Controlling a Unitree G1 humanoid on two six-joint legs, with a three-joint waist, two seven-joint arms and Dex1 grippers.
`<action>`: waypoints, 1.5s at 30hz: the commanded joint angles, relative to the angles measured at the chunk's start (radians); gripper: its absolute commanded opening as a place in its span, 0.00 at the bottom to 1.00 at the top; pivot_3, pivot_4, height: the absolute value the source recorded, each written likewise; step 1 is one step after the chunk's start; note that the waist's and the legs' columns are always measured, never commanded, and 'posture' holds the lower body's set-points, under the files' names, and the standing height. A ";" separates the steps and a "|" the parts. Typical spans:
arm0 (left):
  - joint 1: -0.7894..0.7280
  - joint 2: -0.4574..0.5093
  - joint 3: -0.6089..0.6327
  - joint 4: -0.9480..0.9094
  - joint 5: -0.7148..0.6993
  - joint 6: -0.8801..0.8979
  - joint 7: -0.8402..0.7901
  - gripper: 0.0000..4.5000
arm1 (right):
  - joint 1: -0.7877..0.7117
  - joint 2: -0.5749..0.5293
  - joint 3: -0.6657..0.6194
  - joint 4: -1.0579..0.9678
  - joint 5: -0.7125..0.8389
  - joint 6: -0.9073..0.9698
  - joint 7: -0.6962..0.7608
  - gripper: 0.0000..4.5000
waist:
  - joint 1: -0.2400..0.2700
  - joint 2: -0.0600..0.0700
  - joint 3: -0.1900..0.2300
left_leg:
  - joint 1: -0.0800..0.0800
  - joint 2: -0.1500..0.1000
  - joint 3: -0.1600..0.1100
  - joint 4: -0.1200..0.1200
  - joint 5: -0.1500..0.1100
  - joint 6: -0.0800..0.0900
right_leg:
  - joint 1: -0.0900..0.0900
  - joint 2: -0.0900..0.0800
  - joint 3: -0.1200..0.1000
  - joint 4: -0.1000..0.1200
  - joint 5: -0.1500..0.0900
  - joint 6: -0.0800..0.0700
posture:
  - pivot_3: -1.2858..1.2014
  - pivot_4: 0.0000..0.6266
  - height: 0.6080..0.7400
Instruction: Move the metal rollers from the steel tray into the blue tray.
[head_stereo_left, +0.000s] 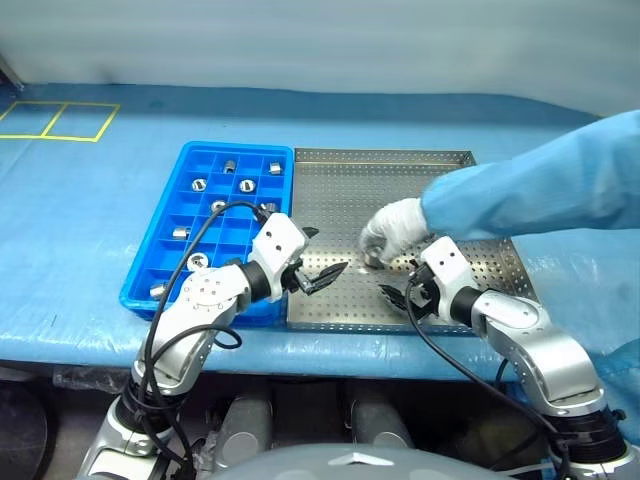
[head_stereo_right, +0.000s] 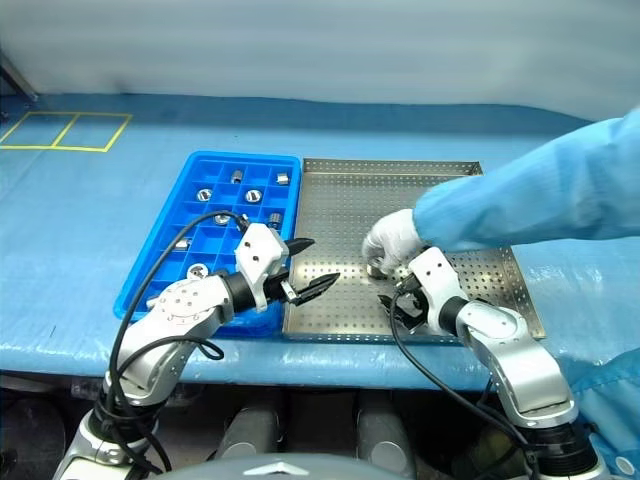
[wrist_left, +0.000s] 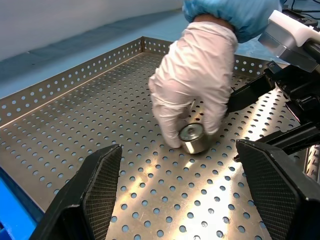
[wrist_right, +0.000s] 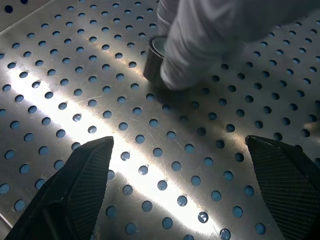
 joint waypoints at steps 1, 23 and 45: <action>-0.002 0.005 -0.001 -0.014 0.003 -0.024 0.009 0.88 | -0.006 -0.004 -0.015 -0.023 -0.001 -0.015 -0.003 1.00 | 0.000 0.000 0.000 | 0.000 0.000 0.000 0.000 0.000 0.000 | 0.000 0.000 0.000 0.000 0.000 0.000 | 0.55 0.24 1.00; 0.041 0.072 0.082 -0.007 0.050 0.001 0.111 0.88 | -0.190 0.116 0.162 0.040 0.028 -0.042 0.065 1.00 | 0.001 0.000 0.000 | 0.000 0.000 0.000 -0.002 0.000 0.000 | -0.001 0.000 0.000 0.000 0.000 0.000 | 0.57 0.24 1.00; 0.061 0.069 0.069 -0.022 0.046 0.008 0.123 0.89 | -0.195 0.152 0.160 0.156 -0.015 -0.079 0.033 0.38 | 0.021 0.000 0.000 | 0.000 0.000 0.000 -0.002 0.000 0.000 | -0.001 0.000 0.000 0.000 0.000 0.000 | 0.58 0.24 1.00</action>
